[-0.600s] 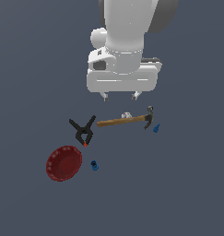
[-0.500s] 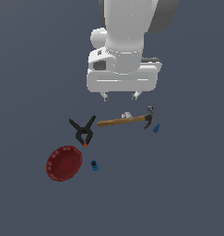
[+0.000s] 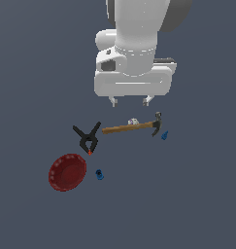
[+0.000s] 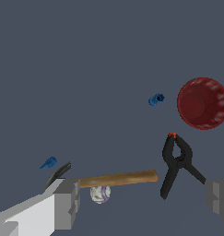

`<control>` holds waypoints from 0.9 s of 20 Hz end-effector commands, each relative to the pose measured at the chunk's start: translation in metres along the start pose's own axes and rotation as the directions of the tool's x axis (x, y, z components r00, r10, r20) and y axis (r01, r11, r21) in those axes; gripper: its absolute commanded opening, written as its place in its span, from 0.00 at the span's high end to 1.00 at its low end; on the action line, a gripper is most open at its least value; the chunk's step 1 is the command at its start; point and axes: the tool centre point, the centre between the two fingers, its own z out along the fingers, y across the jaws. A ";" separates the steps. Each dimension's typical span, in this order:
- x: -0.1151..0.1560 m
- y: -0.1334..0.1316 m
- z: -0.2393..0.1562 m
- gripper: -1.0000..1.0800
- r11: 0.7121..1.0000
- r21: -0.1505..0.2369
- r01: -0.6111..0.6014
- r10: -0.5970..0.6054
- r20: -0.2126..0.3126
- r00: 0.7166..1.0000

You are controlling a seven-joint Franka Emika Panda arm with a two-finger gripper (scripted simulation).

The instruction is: Pick up a designated object from a clutter of objects.

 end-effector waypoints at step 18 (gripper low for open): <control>-0.008 -0.085 0.102 0.04 0.968 -0.029 0.248 -0.247 0.022 0.969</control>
